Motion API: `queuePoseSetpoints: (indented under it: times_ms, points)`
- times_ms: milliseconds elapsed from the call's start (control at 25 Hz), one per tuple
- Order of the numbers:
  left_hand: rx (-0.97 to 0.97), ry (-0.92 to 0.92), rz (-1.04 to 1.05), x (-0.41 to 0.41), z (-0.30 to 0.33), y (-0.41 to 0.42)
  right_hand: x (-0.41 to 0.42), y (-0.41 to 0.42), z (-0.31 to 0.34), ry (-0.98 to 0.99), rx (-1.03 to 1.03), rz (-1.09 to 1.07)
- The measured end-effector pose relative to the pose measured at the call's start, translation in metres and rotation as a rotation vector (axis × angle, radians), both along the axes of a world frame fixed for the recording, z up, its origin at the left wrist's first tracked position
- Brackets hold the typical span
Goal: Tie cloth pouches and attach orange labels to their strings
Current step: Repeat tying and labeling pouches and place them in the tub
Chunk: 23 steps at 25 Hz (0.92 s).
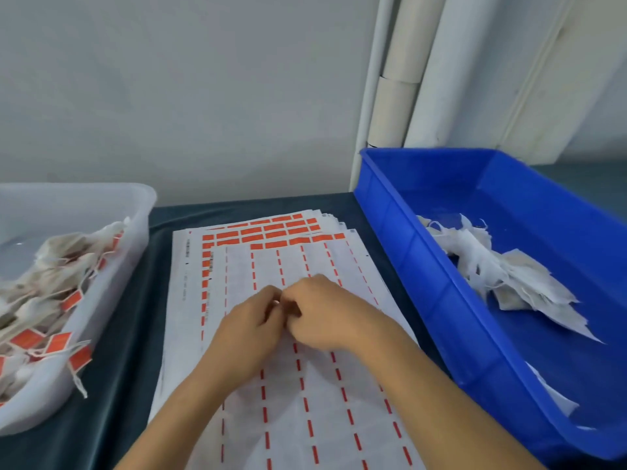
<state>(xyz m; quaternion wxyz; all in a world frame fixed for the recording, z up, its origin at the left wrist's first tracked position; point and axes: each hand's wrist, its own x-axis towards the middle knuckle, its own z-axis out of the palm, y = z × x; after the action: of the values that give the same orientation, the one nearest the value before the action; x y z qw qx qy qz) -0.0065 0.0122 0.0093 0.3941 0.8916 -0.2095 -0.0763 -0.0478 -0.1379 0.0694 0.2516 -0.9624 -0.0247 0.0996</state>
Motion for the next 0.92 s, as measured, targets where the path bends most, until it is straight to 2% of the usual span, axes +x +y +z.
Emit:
queuePoseSetpoints:
  times_ms: [120,400,480,640,760,920]
  points:
    - [0.038,0.053,-0.031,0.002,0.008,-0.008,0.01,-0.023,0.028,-0.099,-0.055,-0.077]
    - [0.112,0.022,-0.221,-0.012,0.015,-0.051,0.012,-0.121,0.083,-0.413,-0.34,-0.489]
    - [0.162,-0.03,-0.274,-0.02,0.012,-0.058,0.011,-0.149,0.078,-0.347,-0.432,-0.603]
    - [0.22,-0.114,-0.303,-0.023,0.006,-0.064,0.009,-0.175,0.059,-0.061,-0.622,-0.757]
    - [0.228,-0.131,-0.317,-0.023,0.003,-0.064,0.011,-0.181,0.052,-0.046,-0.7,-0.787]
    - [0.236,-0.155,-0.319,-0.023,-0.001,-0.064,0.014,-0.184,0.043,-0.109,-0.641,-0.805]
